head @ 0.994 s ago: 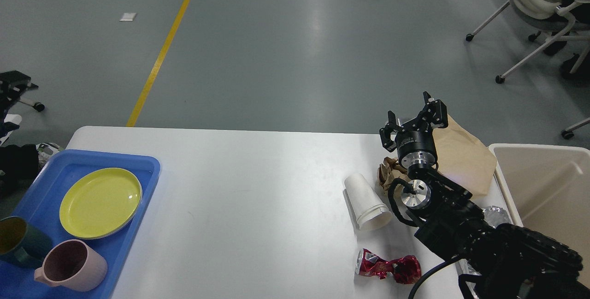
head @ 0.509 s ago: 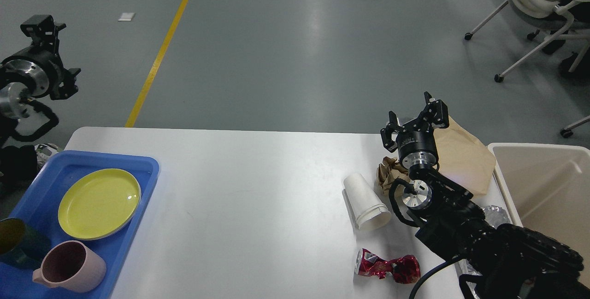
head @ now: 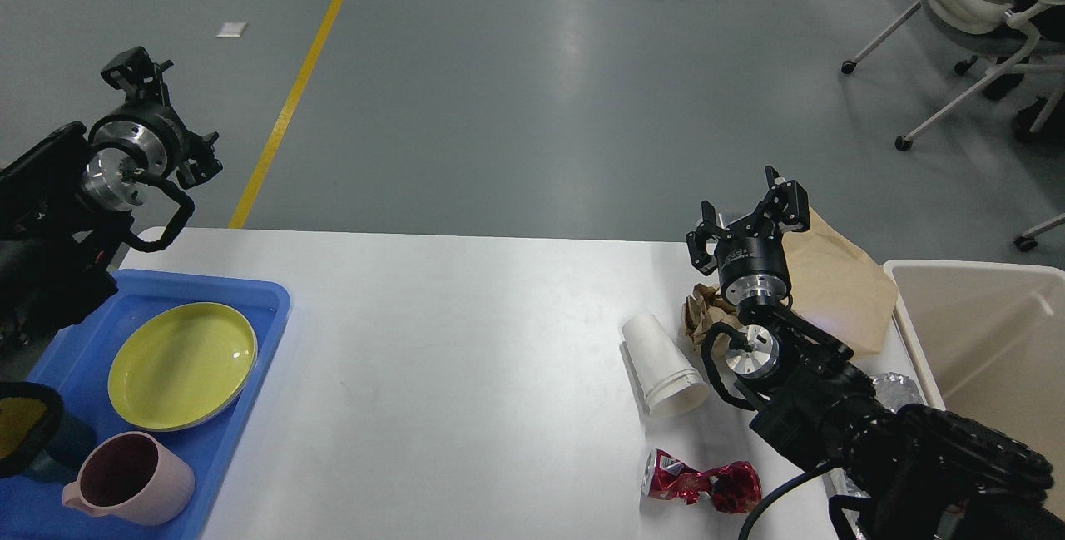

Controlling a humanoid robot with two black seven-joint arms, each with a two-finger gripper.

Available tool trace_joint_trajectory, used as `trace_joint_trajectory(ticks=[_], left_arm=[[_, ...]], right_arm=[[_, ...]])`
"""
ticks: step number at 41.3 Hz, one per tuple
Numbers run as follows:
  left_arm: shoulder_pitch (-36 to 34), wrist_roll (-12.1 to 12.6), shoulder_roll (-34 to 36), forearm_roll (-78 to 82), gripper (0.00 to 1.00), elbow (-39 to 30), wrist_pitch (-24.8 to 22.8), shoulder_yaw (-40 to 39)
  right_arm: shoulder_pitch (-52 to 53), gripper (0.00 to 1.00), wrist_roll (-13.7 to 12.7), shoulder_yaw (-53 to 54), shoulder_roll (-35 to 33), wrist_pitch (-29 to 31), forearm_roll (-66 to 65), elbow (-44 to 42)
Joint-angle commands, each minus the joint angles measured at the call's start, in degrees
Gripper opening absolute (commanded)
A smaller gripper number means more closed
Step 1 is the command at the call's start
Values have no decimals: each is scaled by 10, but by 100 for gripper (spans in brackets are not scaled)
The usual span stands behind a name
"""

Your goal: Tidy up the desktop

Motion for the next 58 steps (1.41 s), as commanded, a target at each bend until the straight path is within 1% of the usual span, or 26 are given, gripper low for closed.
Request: trace_joint_trajectory(ticks=[1,8,13,16,28,35,38,41,45,49,52,58], left_arm=[[2,0,-10,-1,100,11,2,-4],[2,0,-12,-2,100,12,3,-7],[6,0,-36,-2,100,12,3,-24],[18,0,-51,-2,100,24,3,-32],[29,0,-67,-5,100,35,3,-34],[65,0,-81,-8,100,35,3,-35],[83,-9,-90,-7,100,35,-1,-36],[84,-8,-90,-7,100,34,-3,-39],[90,-20,-92,-5,100,35,-4,-48],[91,-51,-96,-6,100,34,-3,-55],[92,-67,-98,-6,100,34,-4,-56],[100,-81,-105,-5,100,34,-4,-57]], right_arm=[[0,100,0,0,0,0,0,0],[0,100,0,0,0,0,0,0],[1,100,0,0,0,0,0,0],[1,100,0,0,0,0,0,0],[0,100,0,0,0,0,0,0],[0,100,0,0,-1,0,0,0],[0,100,0,0,0,0,0,0],[0,100,0,0,-1,0,0,0],[0,100,0,0,0,0,0,0],[0,100,0,0,-1,0,0,0],[0,100,0,0,-1,0,0,0],[0,100,0,0,-1,0,0,-1]])
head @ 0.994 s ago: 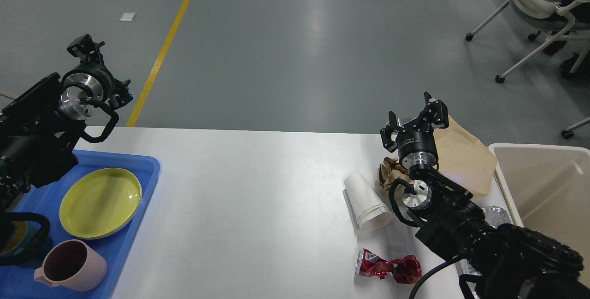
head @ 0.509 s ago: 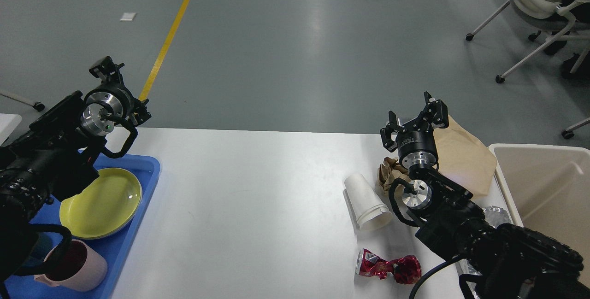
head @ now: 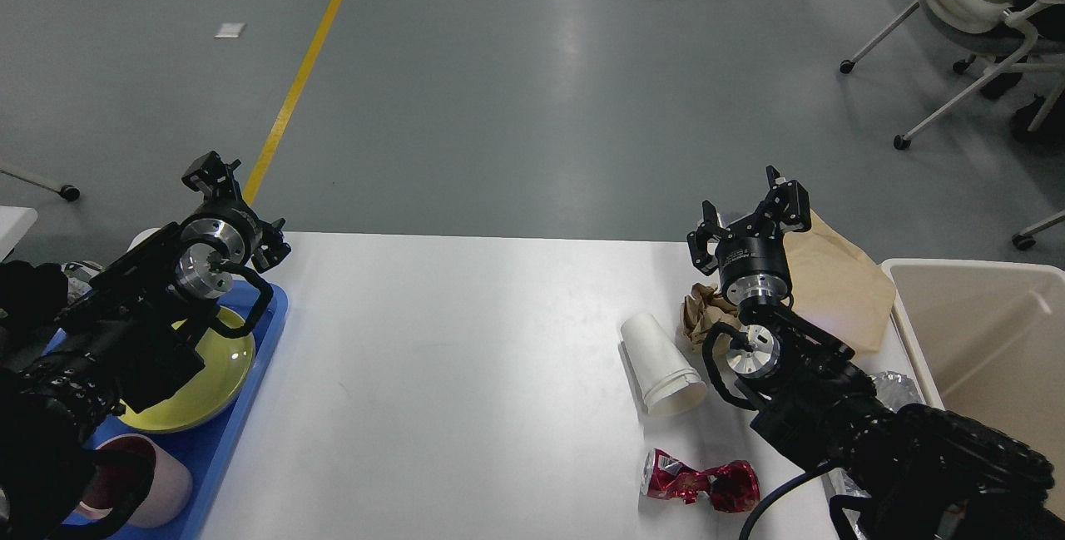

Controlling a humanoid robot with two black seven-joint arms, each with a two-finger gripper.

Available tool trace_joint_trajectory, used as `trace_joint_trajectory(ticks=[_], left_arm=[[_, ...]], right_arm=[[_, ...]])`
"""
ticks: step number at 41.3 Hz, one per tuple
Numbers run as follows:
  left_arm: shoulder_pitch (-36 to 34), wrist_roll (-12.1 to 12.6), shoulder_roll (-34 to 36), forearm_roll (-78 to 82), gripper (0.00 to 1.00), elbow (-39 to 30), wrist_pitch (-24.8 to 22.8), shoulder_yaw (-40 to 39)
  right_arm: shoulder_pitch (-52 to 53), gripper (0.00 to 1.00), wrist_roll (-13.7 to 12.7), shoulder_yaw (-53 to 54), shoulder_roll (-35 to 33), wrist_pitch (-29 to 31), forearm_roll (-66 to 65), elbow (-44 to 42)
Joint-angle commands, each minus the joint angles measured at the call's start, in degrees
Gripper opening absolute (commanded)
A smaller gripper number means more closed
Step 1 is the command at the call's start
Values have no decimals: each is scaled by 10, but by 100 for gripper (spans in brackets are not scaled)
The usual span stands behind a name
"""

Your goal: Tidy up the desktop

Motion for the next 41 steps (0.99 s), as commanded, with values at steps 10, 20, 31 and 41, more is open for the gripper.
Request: trace_joint_trajectory(ticks=[10,20,31,41], left_arm=[[6,-34,-7,4,100,0,-1,-1],[24,-197,-24,3,100,0,-1,0],[32,-258,-26,0,100,0,-1,1],[32,-262,-24,7,100,0,-1,12]], right_arm=[[0,100,0,0,0,0,0,0],[0,100,0,0,0,0,0,0],[0,100,0,0,0,0,0,1],[0,100,0,0,0,0,0,0]])
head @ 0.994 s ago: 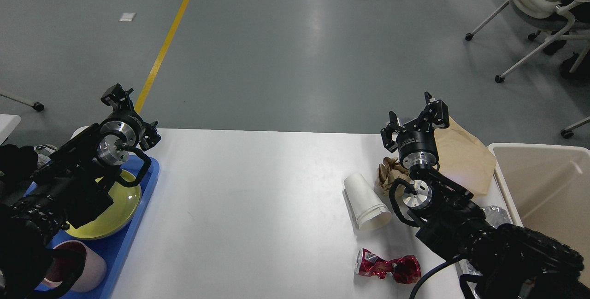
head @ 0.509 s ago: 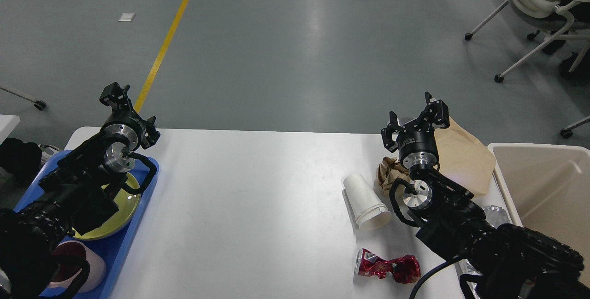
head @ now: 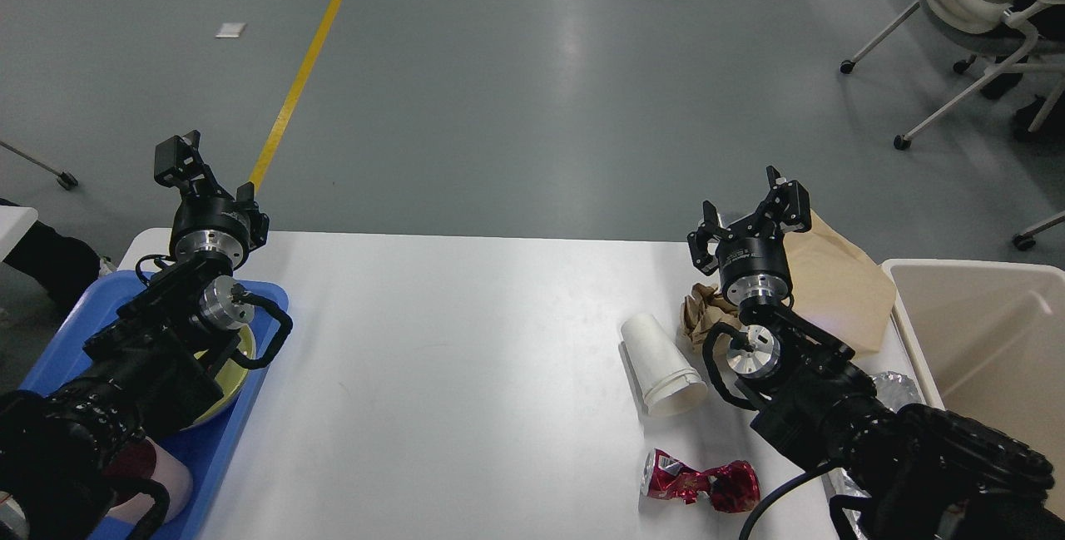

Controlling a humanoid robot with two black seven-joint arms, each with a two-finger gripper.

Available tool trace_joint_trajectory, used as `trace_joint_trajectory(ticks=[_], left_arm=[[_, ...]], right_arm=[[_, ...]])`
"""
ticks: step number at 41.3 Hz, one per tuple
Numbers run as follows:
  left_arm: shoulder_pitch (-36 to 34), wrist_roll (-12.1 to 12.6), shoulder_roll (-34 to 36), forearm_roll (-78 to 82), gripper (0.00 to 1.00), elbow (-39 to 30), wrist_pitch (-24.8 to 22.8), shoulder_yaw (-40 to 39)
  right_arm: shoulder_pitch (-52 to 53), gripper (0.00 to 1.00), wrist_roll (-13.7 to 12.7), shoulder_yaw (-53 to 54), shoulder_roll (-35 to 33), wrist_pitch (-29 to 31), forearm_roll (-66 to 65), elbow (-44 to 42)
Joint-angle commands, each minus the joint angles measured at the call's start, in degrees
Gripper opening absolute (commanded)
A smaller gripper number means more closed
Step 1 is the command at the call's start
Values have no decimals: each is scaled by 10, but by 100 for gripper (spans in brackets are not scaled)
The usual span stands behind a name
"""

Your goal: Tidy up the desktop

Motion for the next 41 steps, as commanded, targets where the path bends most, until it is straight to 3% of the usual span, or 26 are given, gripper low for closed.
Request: trace_joint_trajectory(ticks=[1,6,12,16,22,29,35,41], left_arm=[[0,0,0,4,100,0,0,5],[1,3,2,3,100,0,-14,5],[5,13,8,0,100,2,-107,5],[12,53,21,-4,100,5,-172,-2],[18,116,25,-5,100,18,-231,-9],[37,139,26,-10,100,19,-293,-75],[61,208,23,-15,100,26,-367,-149],[63,235,22,-16,100,41,-392,-176]], right_arm=[[0,100,0,0,0,0,0,0],[0,100,0,0,0,0,0,0],[0,100,0,1,0,0,0,0],[0,100,0,1,0,0,0,0],[0,100,0,0,0,0,0,0],[0,100,0,0,0,0,0,0],[0,100,0,0,0,0,0,0],[0,100,0,0,0,0,0,0]])
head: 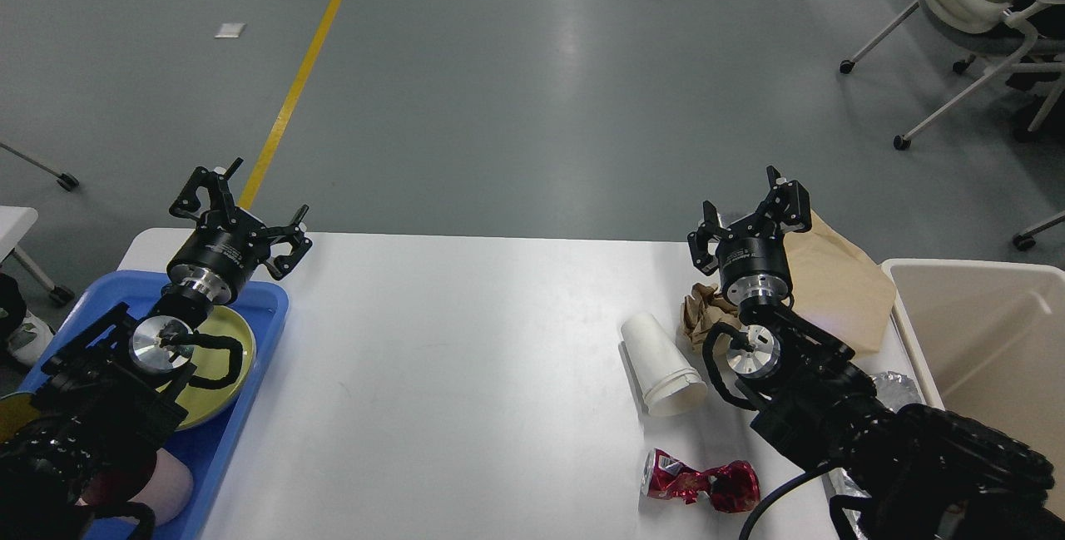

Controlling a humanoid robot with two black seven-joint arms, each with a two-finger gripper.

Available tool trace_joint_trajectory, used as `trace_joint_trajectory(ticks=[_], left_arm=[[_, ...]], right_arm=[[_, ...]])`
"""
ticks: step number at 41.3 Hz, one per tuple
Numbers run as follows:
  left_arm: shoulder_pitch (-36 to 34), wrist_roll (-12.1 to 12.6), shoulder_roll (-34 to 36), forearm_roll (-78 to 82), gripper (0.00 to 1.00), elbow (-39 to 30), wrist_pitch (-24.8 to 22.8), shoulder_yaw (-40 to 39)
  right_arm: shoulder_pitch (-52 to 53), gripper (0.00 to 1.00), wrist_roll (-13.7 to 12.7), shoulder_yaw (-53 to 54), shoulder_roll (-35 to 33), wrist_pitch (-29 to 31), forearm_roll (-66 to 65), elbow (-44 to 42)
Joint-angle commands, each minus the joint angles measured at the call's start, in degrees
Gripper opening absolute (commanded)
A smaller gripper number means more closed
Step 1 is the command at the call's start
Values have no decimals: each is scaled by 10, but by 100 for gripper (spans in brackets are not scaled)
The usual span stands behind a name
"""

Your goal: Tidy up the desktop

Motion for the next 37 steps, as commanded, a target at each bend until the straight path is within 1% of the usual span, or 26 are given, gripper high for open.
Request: trace_joint_trajectory(ticks=[1,3,8,11,21,28,37], left_arm=[[2,18,2,0,100,7,-16,-12],[1,26,3,0,100,10,-15,-12],[-3,66,7,-1,100,34,-10,-14],[-6,81,6,-14,100,44,-8,-21],[-6,82,-1,-33,100,43,-7,-24],[-3,72,-4,-31,100,43,-8,-23],[-1,72,-4,-32,100,42,-15,-24]], right_arm=[[0,100,0,1,0,0,0,0],[0,100,0,0,0,0,0,0],[0,100,0,0,0,0,0,0],[0,100,0,1,0,0,0,0],[0,100,0,0,0,0,0,0],[0,100,0,0,0,0,0,0],[0,100,0,1,0,0,0,0]])
